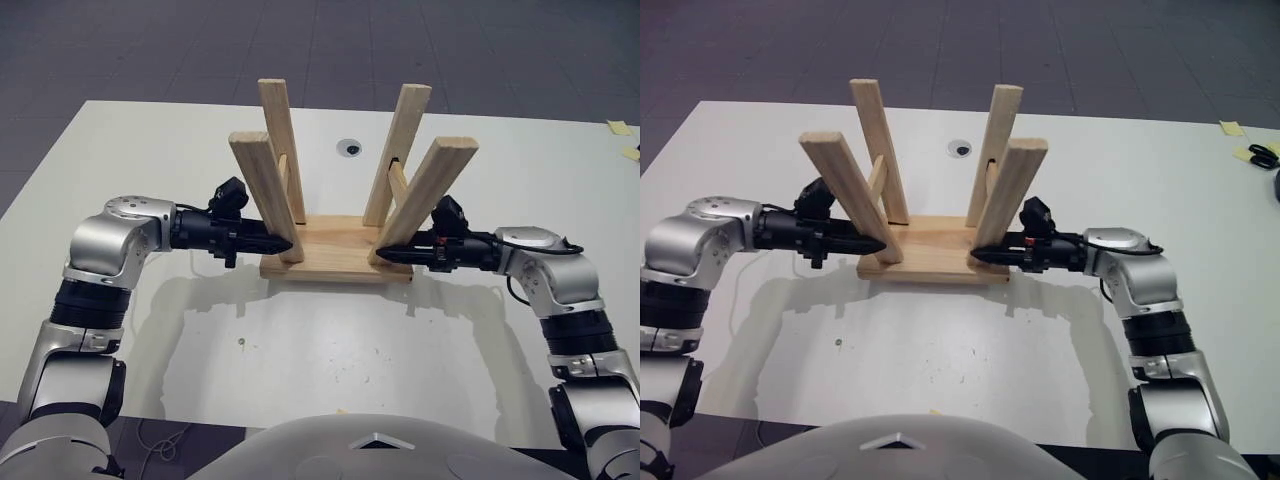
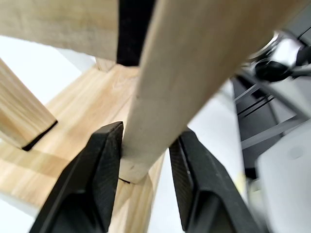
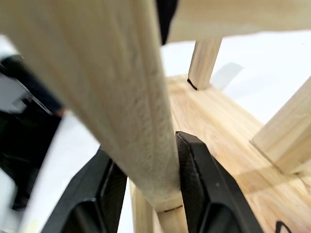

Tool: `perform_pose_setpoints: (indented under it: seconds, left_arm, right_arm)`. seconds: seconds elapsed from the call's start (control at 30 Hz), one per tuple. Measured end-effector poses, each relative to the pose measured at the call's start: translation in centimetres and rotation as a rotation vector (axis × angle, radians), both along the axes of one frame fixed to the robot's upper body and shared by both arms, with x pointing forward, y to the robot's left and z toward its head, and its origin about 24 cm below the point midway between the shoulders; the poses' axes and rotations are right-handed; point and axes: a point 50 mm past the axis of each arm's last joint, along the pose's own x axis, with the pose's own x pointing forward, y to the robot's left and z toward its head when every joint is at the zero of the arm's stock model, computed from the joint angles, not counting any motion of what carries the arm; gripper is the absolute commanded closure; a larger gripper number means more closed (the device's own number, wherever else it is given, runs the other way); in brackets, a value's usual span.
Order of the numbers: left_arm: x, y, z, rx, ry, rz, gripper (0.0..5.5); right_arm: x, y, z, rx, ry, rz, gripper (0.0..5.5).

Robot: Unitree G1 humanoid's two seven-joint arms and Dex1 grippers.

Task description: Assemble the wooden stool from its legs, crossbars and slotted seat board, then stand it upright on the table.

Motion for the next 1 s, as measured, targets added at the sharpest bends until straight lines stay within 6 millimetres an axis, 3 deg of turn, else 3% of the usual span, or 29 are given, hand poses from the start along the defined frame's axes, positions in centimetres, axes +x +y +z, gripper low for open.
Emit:
perform_pose_setpoints:
  seconds: [0.2,0.23,0.37,0.47,0.53,0.67,0.77,0.93,1.0]
  left_arm:
    - [-0.1,0.3,1.1,-0.156,0.232,0.202,4.24]
    - [0.1,0.2,1.2,-0.163,0.241,0.233,3.87]
    - [1.1,-0.3,1.3,-0.093,0.252,0.364,3.22]
    - [1.5,0.2,1.1,-0.076,0.217,0.421,2.75]
    - [2.1,1.5,1.6,-0.146,0.161,0.514,2.36]
    - [3.1,3.9,5.2,-0.319,-0.064,0.660,1.69]
    - [1.0,4.5,6.9,-0.252,-0.278,0.568,1.07]
    - [-1.9,4.5,3.5,0.066,-0.369,0.295,0.15]
    - [-2.4,4.9,2.6,0.198,-0.404,0.178,0.10]
  right_arm:
    - [-0.9,0.3,1.1,0.243,0.249,-0.157,4.30]
    - [-0.9,0.4,1.0,0.252,0.269,-0.184,3.94]
    - [0.6,1.0,1.7,0.232,0.245,-0.380,3.34]
    - [1.2,0.5,1.8,0.174,0.218,-0.460,2.89]
    - [1.1,-0.2,1.7,0.177,0.209,-0.494,2.51]
    - [0.5,-2.4,2.3,0.183,0.116,-0.561,1.87]
    - [-1.4,-4.6,3.3,0.083,-0.086,-0.574,1.28]
    - [-3.8,-5.5,2.2,-0.211,-0.401,-0.401,0.39]
    - [-4.5,-5.8,1.0,-0.317,-0.473,-0.283,0.13]
